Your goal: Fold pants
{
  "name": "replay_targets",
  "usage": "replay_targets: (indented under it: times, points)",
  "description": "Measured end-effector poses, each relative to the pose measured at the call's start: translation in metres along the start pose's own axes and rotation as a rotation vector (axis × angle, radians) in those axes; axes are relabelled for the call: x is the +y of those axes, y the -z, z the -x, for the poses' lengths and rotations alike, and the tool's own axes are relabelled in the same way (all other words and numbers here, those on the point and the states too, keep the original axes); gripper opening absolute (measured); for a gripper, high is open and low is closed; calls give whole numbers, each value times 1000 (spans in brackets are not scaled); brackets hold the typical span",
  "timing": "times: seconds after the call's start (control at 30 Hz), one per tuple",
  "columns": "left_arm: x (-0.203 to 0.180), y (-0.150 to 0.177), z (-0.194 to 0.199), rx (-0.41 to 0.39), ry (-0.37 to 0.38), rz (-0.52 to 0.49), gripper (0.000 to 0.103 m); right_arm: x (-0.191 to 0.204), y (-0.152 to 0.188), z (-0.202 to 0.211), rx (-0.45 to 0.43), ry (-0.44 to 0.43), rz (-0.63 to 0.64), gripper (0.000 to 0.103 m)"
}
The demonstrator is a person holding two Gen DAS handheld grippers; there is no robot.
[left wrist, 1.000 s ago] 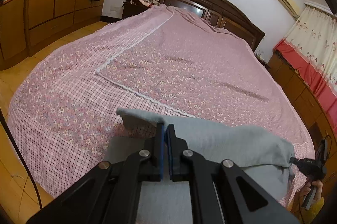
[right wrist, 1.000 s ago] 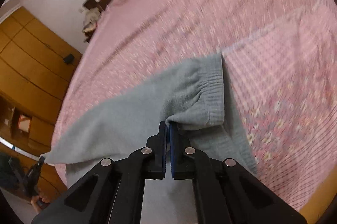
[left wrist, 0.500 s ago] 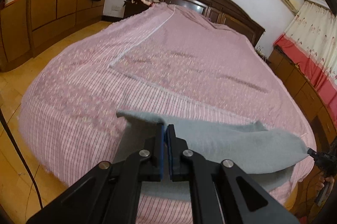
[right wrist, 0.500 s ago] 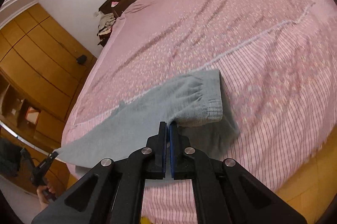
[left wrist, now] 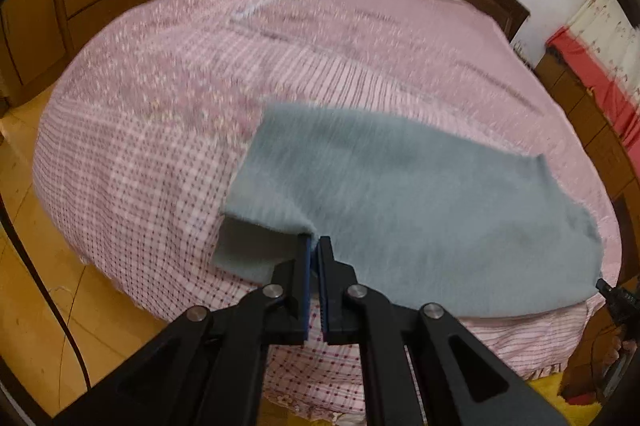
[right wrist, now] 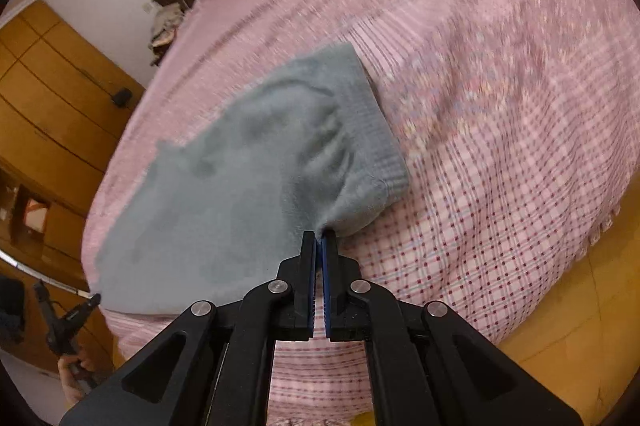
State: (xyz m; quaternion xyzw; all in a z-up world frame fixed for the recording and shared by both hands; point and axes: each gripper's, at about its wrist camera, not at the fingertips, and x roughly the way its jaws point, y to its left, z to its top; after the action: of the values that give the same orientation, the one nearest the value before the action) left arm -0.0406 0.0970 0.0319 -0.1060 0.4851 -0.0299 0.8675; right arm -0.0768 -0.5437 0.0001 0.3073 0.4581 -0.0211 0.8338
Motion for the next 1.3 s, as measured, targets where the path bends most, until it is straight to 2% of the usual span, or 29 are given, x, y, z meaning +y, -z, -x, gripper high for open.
replay_targets:
  times: [0.07,0.17,0.27,0.37,0.43,0.53,0.67,0.83,0.87,0.97,1.1,1.2,1.3]
  points:
    - [2,3,-3,19,2,13,4,-6,-1,0,-15,-25,-32,9]
    - [3,4,6,5,-1,19,7,-17,-6,11,-78,-48,-71,17]
    - [0,1,22,-30,-26,18,13,-29,-15,18,-130,-89,-115,18]
    - [-7,-3,37,-72,-25,11,16,-38,-25,13,-138,-106,-152,17]
    - [-16,-8,44,-90,-19,-7,18,-34,-32,9,-141,-87,-126,17]
    - [-32,-14,49,-110,-1,-34,21,-19,-35,13,-180,-100,-60,9]
    - [-54,-20,45,-109,24,-67,22,0,-33,12,-194,-85,15,9]
    - [-69,-27,19,-83,47,-62,22,5,-28,-13,-145,29,70,9]
    - [-69,-28,14,-78,45,-58,22,2,-27,-16,-143,34,73,5]
    - [-63,-27,-7,-47,18,-36,22,6,-29,-26,-141,83,91,2]
    - [-42,-20,-26,-9,-45,7,22,17,-27,-32,-140,154,149,2]
    - [-16,-16,-26,-17,-68,55,22,30,-27,-34,-132,208,182,3]
    - [4,-19,-19,-30,-67,94,22,45,-31,-27,-139,236,193,9]
